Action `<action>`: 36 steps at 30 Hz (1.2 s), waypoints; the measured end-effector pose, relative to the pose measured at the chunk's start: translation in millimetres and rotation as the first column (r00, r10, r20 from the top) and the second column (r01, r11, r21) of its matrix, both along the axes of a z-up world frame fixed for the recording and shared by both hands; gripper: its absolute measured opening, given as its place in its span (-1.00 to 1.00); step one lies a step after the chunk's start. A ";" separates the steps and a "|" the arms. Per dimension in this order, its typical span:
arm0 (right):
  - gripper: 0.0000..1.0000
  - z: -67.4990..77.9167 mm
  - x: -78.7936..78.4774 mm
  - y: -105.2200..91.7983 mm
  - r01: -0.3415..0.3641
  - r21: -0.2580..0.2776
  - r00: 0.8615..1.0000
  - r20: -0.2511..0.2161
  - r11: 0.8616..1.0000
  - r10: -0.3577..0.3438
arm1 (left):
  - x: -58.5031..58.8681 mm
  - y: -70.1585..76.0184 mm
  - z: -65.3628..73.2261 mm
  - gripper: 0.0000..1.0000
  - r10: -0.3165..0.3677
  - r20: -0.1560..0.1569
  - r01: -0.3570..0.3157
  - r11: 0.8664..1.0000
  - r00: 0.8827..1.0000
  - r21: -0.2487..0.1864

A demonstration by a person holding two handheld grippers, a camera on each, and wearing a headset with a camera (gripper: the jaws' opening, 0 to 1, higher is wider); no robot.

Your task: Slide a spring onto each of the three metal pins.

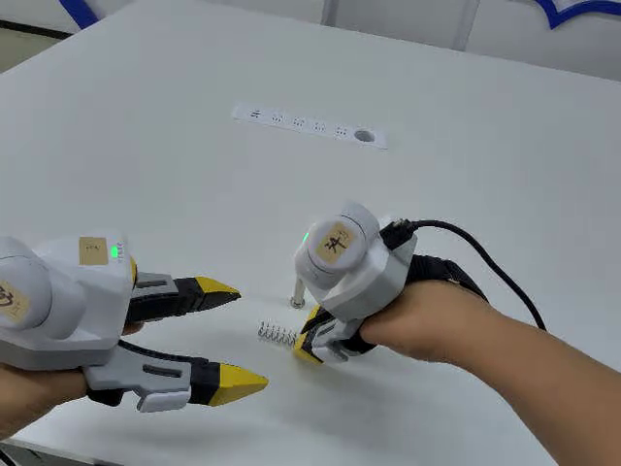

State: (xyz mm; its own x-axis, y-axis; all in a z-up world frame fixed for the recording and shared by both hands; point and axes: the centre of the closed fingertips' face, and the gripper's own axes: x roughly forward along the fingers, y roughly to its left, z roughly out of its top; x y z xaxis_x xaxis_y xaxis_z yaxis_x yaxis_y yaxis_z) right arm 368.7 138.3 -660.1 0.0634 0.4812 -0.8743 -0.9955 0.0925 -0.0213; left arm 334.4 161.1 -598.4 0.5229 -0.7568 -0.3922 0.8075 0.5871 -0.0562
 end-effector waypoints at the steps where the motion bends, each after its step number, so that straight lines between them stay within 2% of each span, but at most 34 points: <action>1: -0.78 2.3 -0.8 -0.9 -0.006 0.002 1.000 0.003 1.000 0.006 | 0.0 -0.4 -0.1 0.19 -0.002 0.000 0.002 1.000 1.000 0.002; 8: -0.78 23.7 -7.9 -11.9 -0.054 0.001 0.998 0.013 0.999 0.054 | 0.2 -8.5 -1.6 0.15 -0.040 0.000 0.040 0.999 0.999 0.025; 10: -0.78 31.6 -16.4 -15.4 -0.081 -0.001 0.997 -0.014 0.997 0.081 | -0.3 -12.2 -1.3 0.12 -0.059 0.006 0.058 0.998 0.998 0.034; 17: -0.78 52.3 -29.0 -21.2 -0.146 -0.016 0.989 0.002 0.989 0.146 | -1.2 -24.4 1.0 -0.05 -0.121 0.029 0.119 0.991 0.992 0.054; 19: -0.78 54.5 -30.6 -21.5 -0.156 -0.020 0.988 0.006 0.988 0.156 | -2.7 -27.6 2.5 -0.15 -0.143 0.046 0.140 0.988 0.989 0.058; 23: -0.78 56.2 -35.5 -21.7 -0.177 -0.030 0.984 0.007 0.984 0.177 | -6.7 -31.6 2.5 -0.42 -0.180 0.061 0.176 0.982 0.982 0.074; 27: -0.78 58.8 -38.9 -20.2 -0.191 -0.031 0.982 0.007 0.981 0.191 | -7.9 -32.9 3.0 -0.51 -0.193 0.071 0.187 0.979 0.979 0.083; 32: -0.78 59.9 -40.0 -20.0 -0.199 -0.035 0.980 0.004 0.979 0.200 | -9.0 -33.6 3.8 -0.73 -0.206 0.078 0.199 0.976 0.975 0.089; 36: -0.78 65.1 -41.0 -18.3 -0.205 -0.026 0.978 0.014 0.978 0.206 | -8.2 -33.3 1.5 -0.75 -0.203 0.072 0.196 0.976 0.977 0.098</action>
